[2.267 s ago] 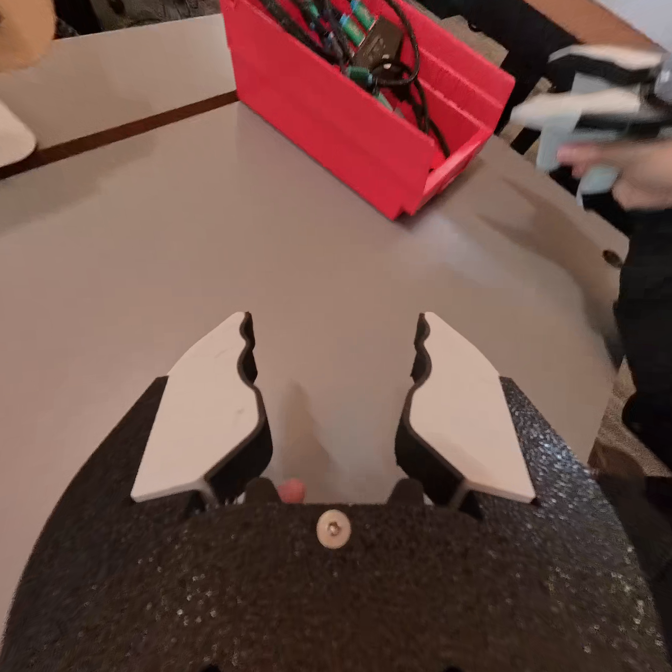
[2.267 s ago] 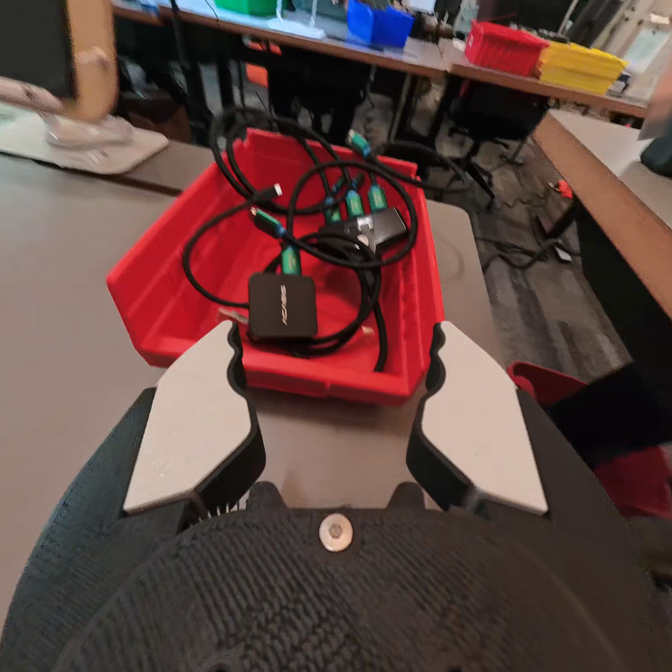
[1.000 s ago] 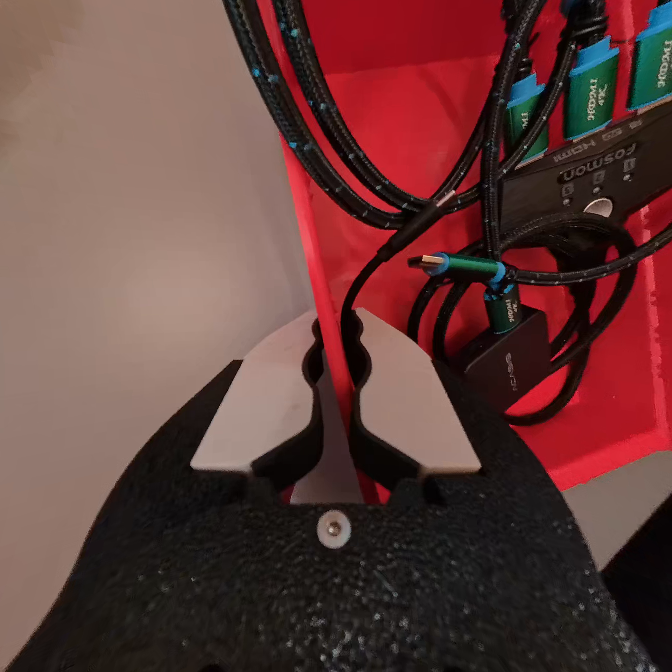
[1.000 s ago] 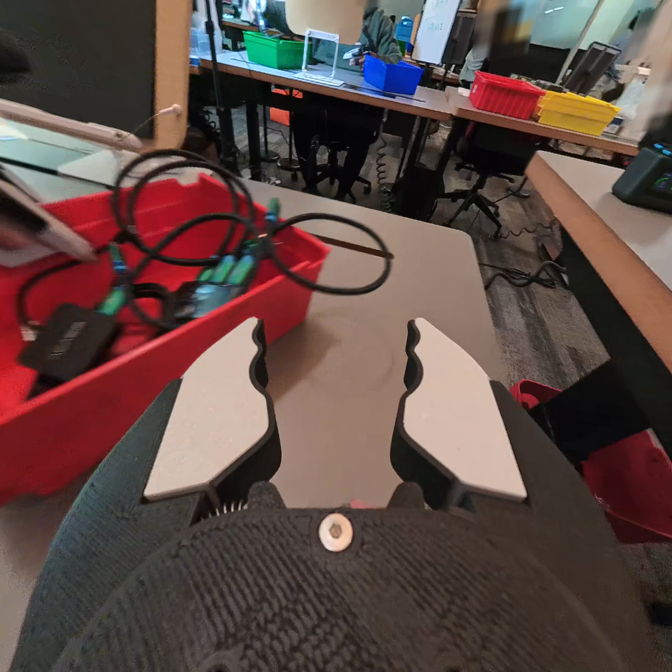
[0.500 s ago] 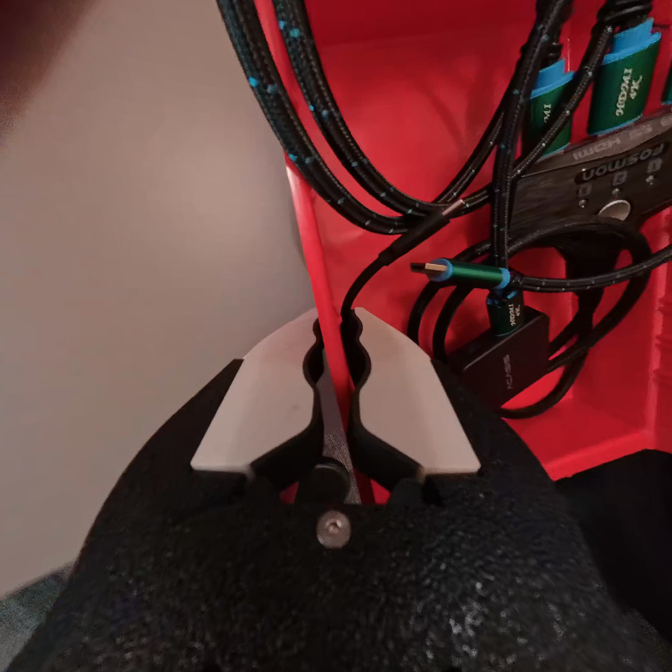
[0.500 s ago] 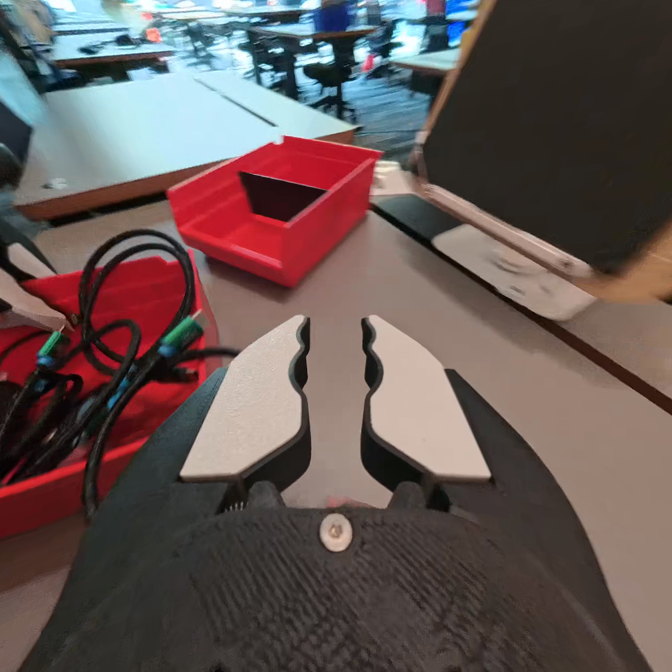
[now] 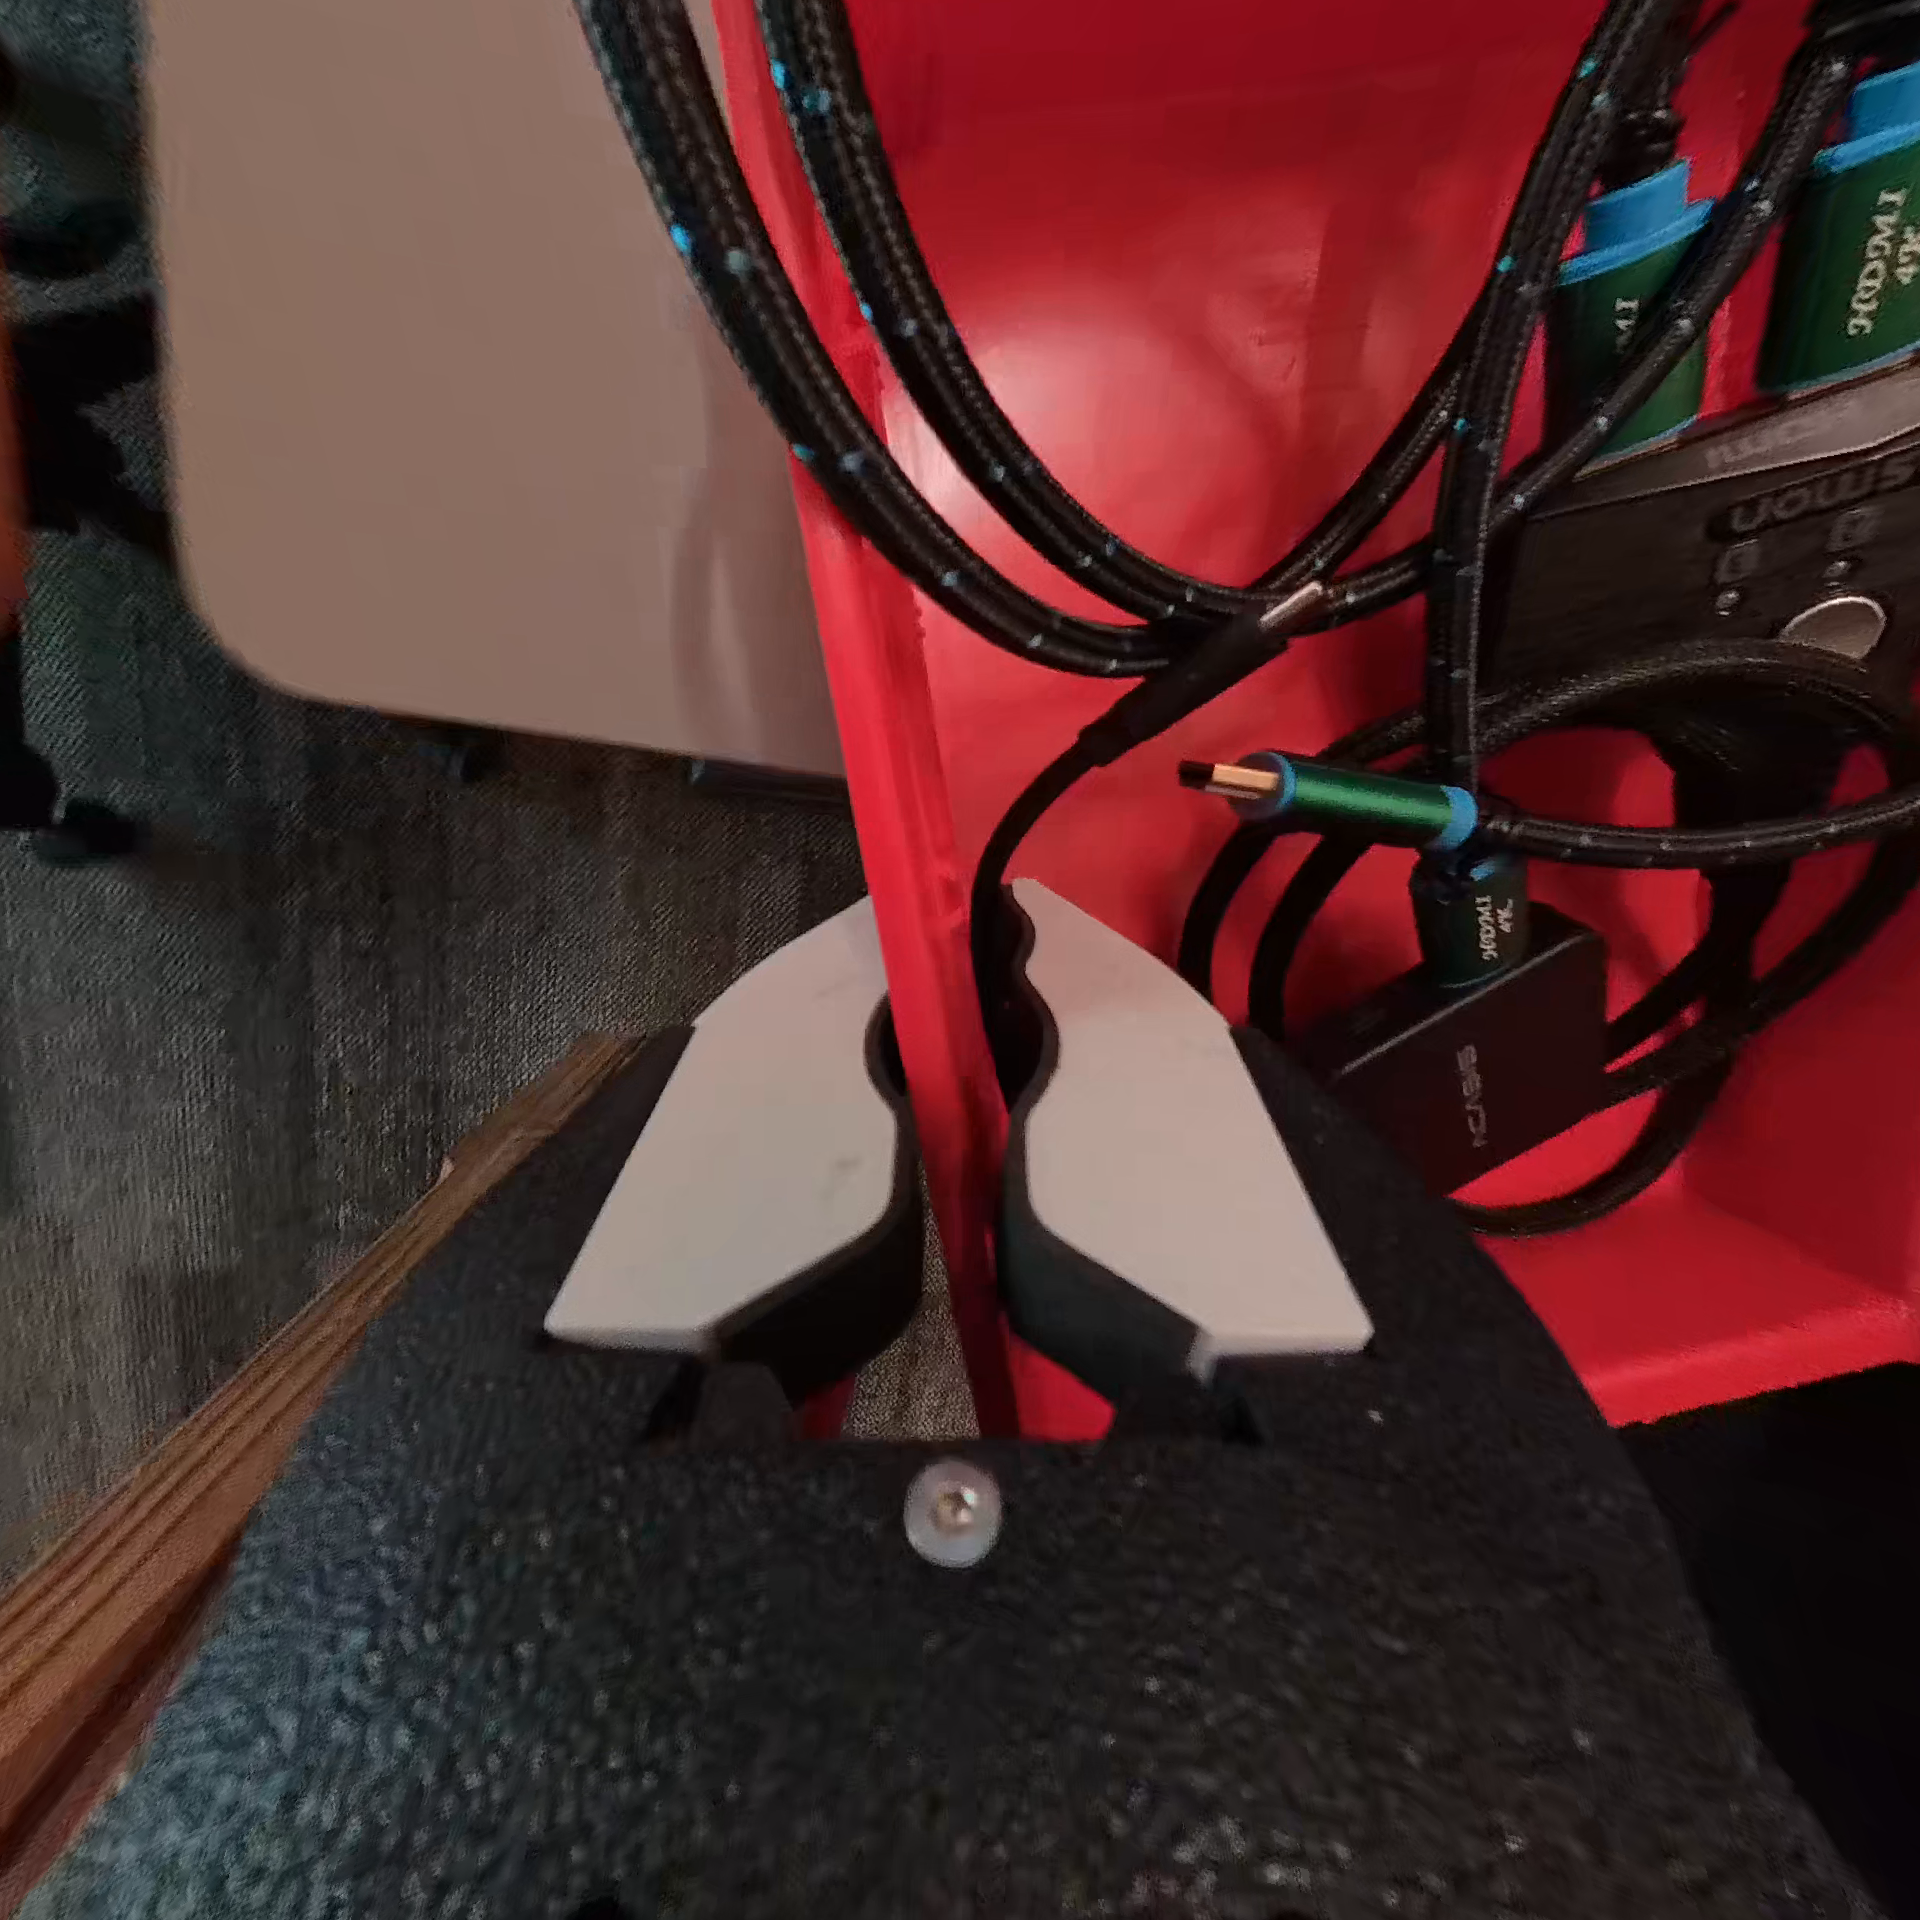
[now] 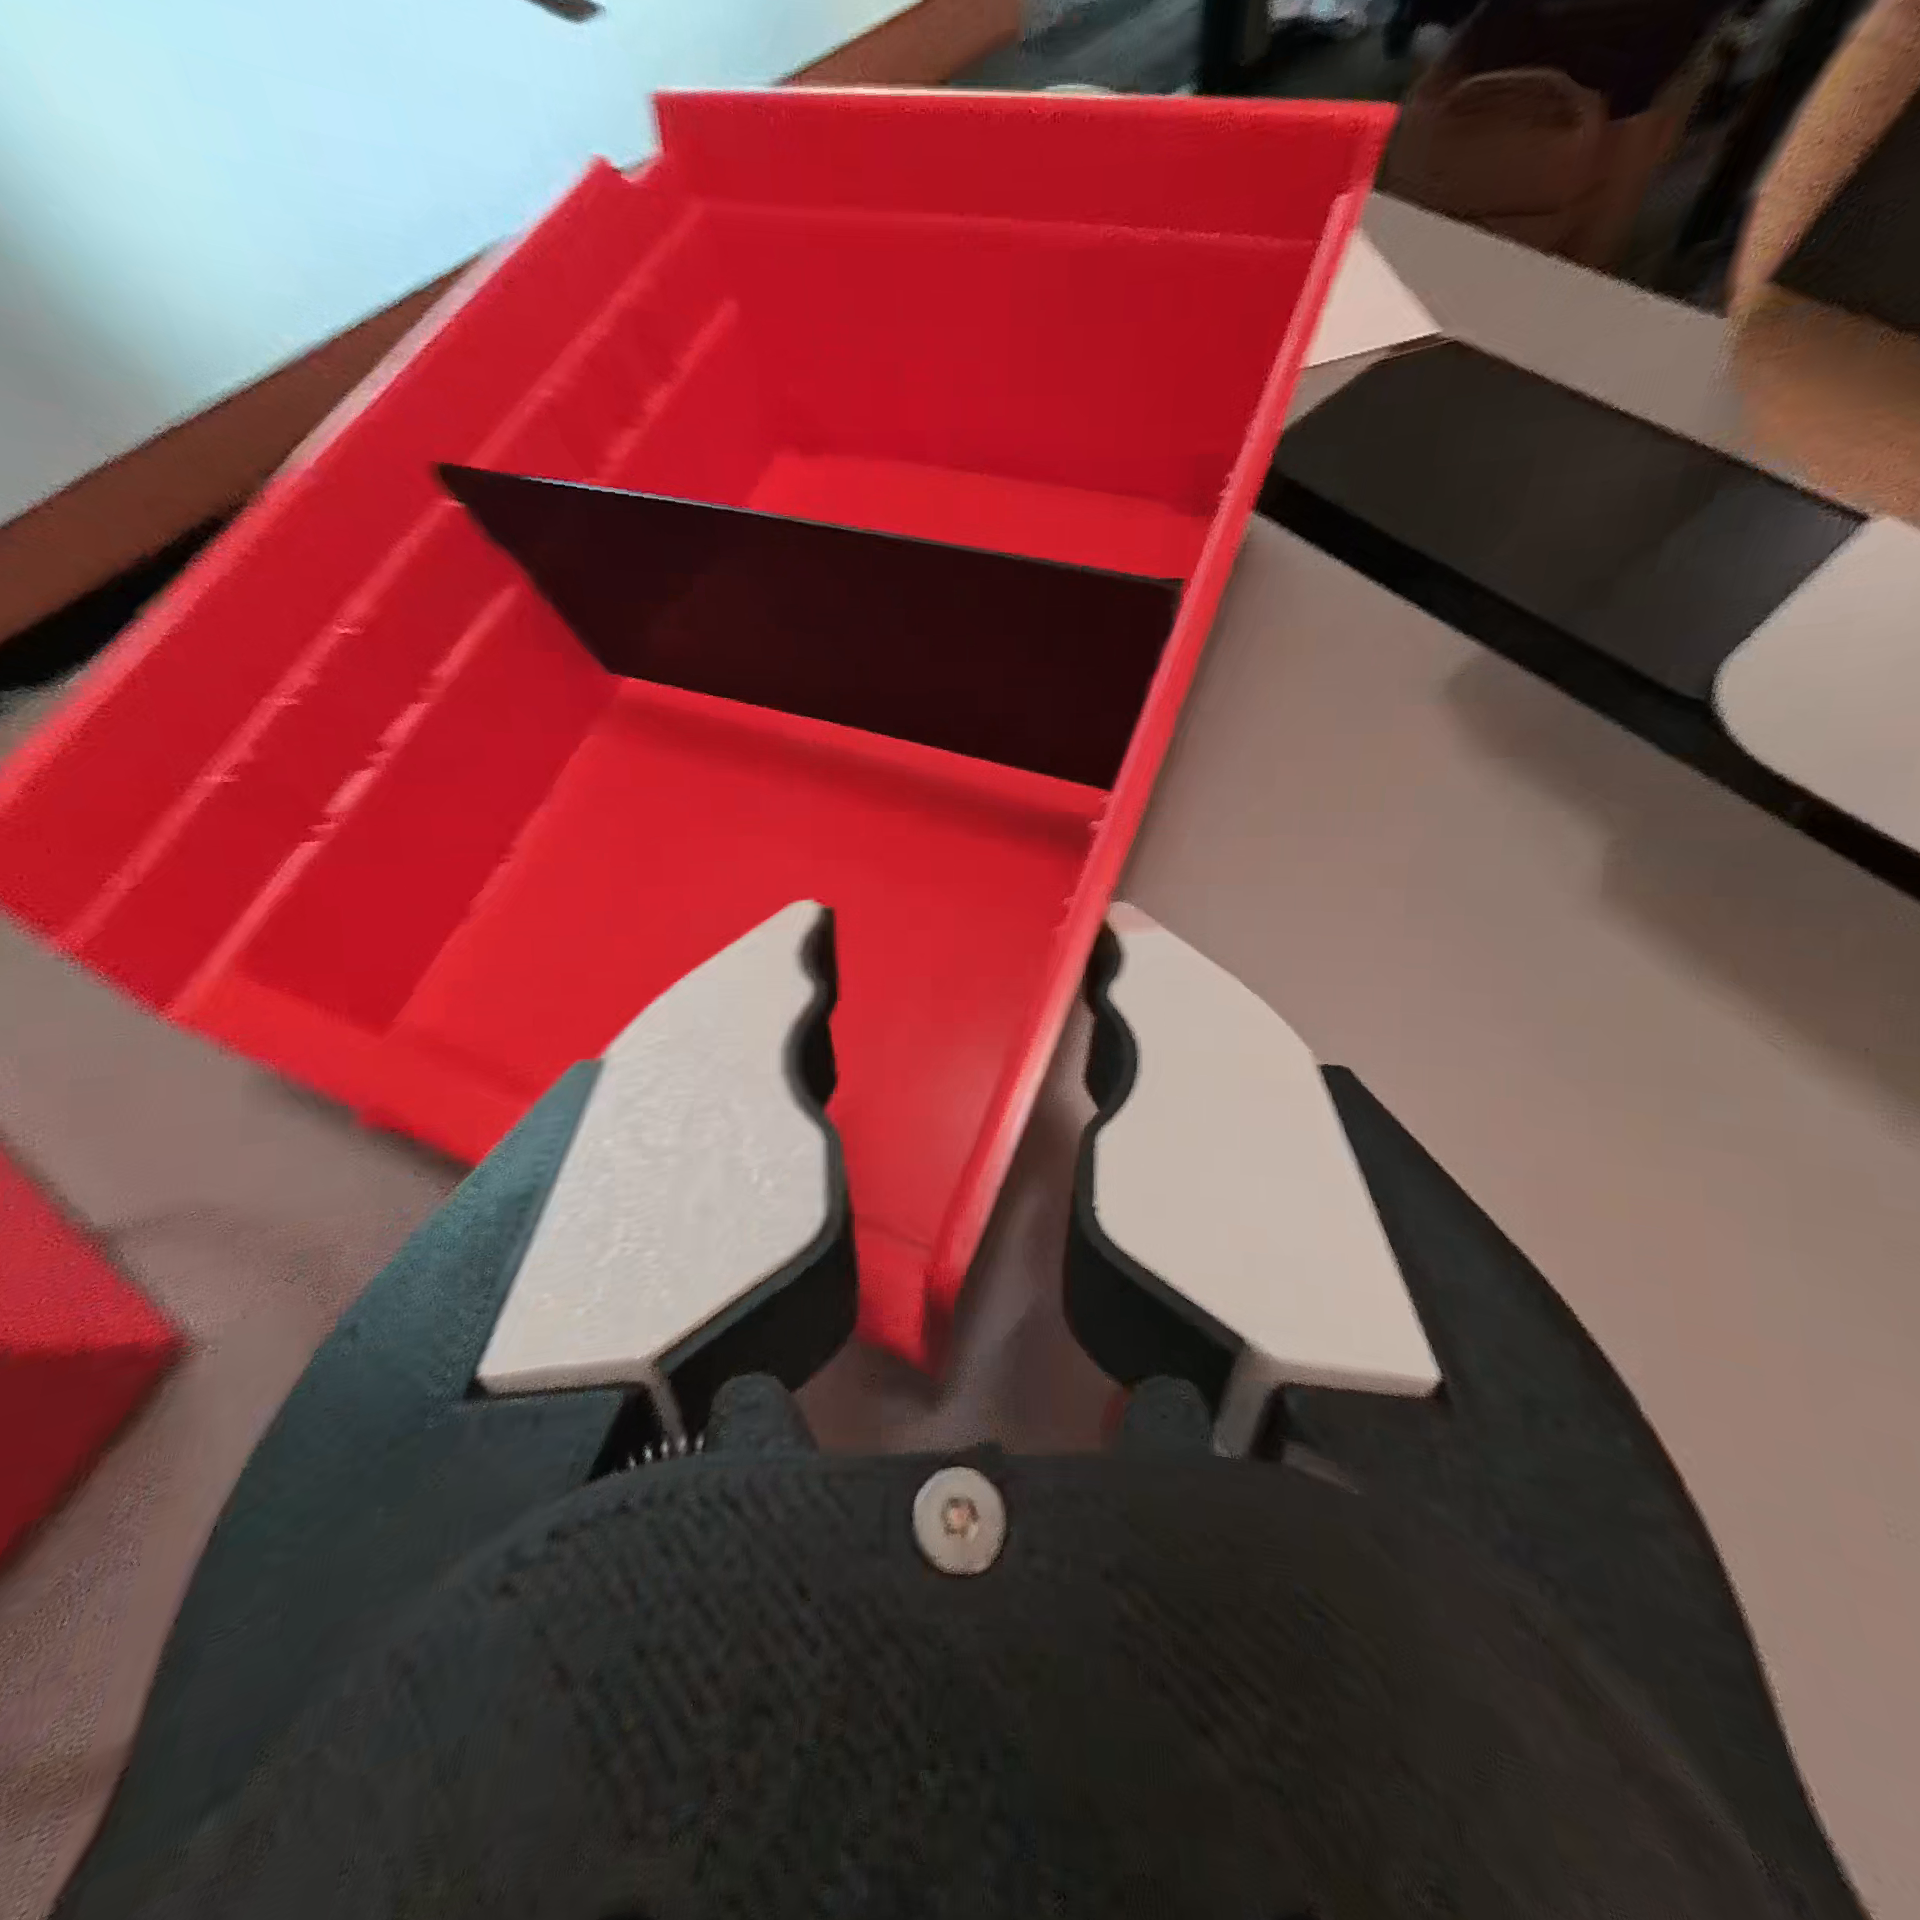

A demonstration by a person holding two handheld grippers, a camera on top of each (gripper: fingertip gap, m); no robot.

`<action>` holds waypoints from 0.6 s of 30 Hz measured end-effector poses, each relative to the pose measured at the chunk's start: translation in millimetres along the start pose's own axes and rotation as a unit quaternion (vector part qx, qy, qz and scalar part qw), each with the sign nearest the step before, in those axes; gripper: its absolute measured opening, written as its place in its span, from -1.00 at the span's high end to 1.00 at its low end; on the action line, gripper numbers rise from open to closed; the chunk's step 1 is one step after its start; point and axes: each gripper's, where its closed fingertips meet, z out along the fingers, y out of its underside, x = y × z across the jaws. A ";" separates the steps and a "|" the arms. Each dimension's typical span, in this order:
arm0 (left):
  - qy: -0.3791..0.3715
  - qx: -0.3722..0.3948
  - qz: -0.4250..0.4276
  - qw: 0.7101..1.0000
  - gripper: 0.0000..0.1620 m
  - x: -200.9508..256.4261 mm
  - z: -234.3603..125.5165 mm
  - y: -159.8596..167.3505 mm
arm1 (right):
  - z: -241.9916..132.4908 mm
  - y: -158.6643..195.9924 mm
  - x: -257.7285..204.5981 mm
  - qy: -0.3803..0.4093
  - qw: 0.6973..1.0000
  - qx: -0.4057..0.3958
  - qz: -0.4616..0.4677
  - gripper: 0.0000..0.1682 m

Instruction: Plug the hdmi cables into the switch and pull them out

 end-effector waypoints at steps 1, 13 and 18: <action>-0.007 0.003 -0.013 1.000 0.87 -10.0 -1.7 1.9 | 4.5 0.0 7.8 0.021 1.000 0.006 -0.011 0.62; -0.037 0.022 -0.080 0.996 0.87 -58.9 -0.7 -21.3 | -89.9 20.0 32.1 0.005 0.990 0.059 -0.127 0.93; -0.016 0.026 -0.077 0.997 0.88 -46.3 14.6 -59.3 | -203.5 81.6 86.1 -0.005 0.994 0.062 -0.090 0.93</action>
